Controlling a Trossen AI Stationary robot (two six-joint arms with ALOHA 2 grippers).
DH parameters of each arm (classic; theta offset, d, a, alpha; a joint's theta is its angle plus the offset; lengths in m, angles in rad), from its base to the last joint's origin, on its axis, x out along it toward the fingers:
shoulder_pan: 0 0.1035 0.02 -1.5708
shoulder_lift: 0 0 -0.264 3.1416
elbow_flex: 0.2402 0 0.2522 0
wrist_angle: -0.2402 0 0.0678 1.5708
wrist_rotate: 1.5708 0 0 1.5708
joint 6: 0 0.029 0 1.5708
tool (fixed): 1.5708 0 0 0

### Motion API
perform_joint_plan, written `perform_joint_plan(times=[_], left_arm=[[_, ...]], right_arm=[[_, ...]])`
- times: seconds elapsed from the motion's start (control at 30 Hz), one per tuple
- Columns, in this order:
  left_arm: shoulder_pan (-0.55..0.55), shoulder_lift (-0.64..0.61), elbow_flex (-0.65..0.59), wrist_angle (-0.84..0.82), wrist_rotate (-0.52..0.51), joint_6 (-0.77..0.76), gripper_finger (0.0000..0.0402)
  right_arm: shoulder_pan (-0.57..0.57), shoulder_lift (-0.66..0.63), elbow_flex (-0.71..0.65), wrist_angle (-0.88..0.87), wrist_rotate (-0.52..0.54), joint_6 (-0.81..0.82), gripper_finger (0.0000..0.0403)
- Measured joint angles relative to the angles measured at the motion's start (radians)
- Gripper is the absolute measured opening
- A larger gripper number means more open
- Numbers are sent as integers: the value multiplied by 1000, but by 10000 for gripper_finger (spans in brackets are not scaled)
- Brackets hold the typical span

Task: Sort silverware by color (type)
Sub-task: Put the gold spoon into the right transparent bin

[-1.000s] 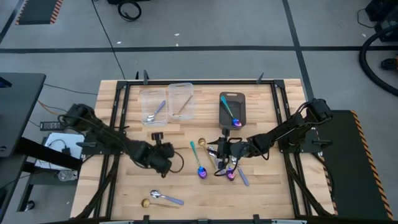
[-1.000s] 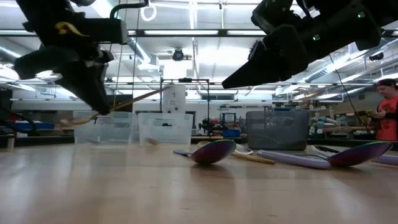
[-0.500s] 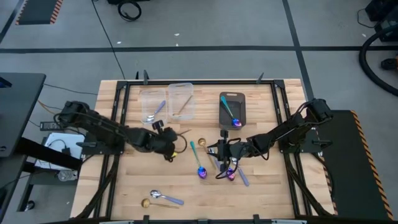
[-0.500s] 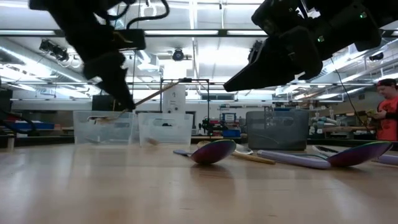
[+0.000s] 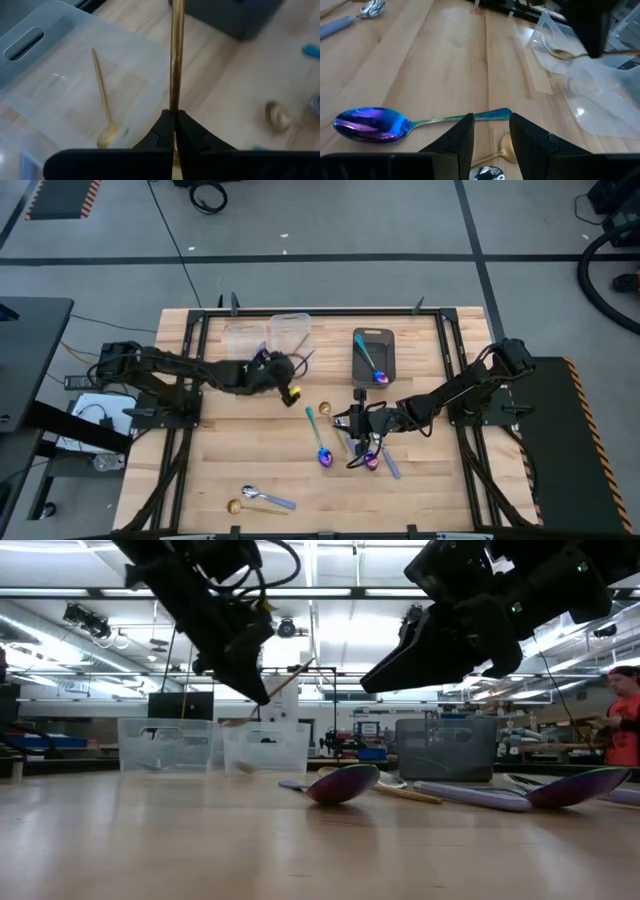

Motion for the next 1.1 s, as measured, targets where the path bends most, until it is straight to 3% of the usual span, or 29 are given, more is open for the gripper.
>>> perform_joint_plan(times=[0.17, 0.33, 0.53, 0.77, 1.1], left_arm=[[67, 0, 65, 16, 117, 19, 11], [110, -33, 116, -4, 130, 60, 10], [238, -52, 145, -81, 173, 54, 10], [360, 17, 145, -115, 303, -3, 10], [448, 93, 143, -160, 323, -6, 9]], right_arm=[[-6, 0, 0, 0, -5, -12, 134], [-13, 0, 0, -3, -39, -12, 134], [-27, 0, 0, -20, -43, -52, 134], [-69, 0, 0, -5, -118, -85, 134], [-106, 0, 0, -15, -172, -110, 134]])
